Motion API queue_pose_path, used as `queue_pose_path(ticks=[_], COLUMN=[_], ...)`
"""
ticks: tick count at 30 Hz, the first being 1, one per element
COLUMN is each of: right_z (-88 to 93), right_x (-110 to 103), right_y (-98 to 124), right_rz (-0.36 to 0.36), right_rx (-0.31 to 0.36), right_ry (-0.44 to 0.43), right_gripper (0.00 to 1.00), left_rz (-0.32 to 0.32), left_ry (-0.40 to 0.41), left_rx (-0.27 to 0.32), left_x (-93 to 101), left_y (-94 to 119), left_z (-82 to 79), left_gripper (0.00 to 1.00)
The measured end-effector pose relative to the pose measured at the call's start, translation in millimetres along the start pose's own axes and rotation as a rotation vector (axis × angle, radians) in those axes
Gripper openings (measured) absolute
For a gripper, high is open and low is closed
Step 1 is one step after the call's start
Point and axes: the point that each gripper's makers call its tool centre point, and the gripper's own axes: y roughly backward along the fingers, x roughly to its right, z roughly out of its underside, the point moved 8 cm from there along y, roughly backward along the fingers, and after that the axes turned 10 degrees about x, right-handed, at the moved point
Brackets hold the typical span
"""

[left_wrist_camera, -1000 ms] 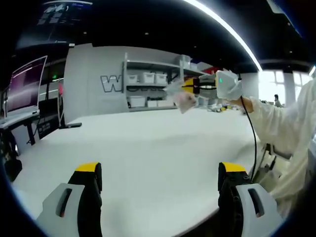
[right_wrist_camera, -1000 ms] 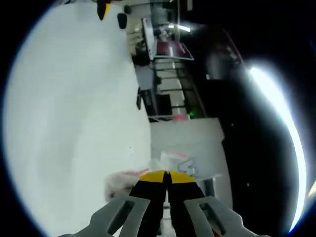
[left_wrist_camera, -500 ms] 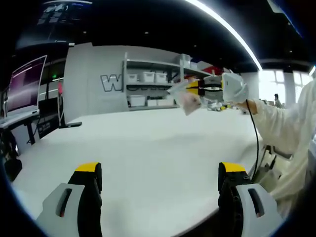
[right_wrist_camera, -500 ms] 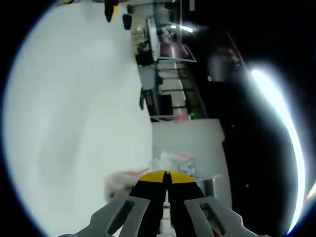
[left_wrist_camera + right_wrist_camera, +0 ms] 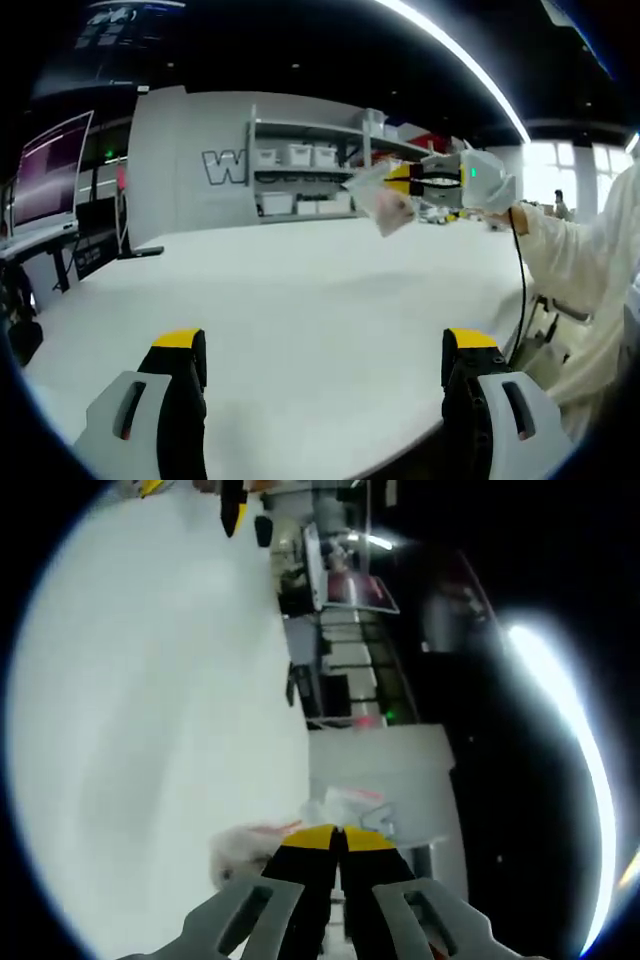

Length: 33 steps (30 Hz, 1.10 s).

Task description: Open the resealable bag by pulling the two sides of the seal apart until the entire bag opening is separated and visibly accessible.

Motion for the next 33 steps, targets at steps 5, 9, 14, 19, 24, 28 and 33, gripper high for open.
queue_pose_path(ticks=[5,9,14,19,24,28,33], right_z=[-1.8,-2.7,-3.5,-5.0,-5.6,-6.0,-7.8], right_x=[-3.7,-6.6,-9.4,-10.7,-12.0,-13.2,-16.4], right_y=[4.3,9.2,15.8,21.8,25.2,27.5,30.3], right_rz=[-0.002,-0.003,-0.004,-0.005,-0.008,-0.008,-0.013], right_rx=[0.002,0.001,-0.001,-0.004,-0.004,-0.002,-0.001], right_ry=[0.001,0.0,0.005,0.015,0.018,0.012,0.011], right_gripper=[0.0,0.0,0.0,0.0,0.0,0.0,0.0], left_rz=[-0.005,-0.002,-0.002,-0.003,0.006,0.006,0.006], left_ry=[0.0,0.001,0.0,0.001,-0.002,-0.003,-0.006], left_rx=[-0.001,-0.002,-0.002,-0.004,-0.003,-0.002,-0.004], left_x=[-1.6,0.0,1.0,2.3,5.2,5.2,4.5], left_y=[1.1,1.6,2.7,3.6,2.3,2.0,1.5], left_z=[1.4,2.6,2.5,3.4,2.8,2.1,2.0], left_gripper=[0.97,0.97,0.97,0.97,0.97,0.97,0.97])
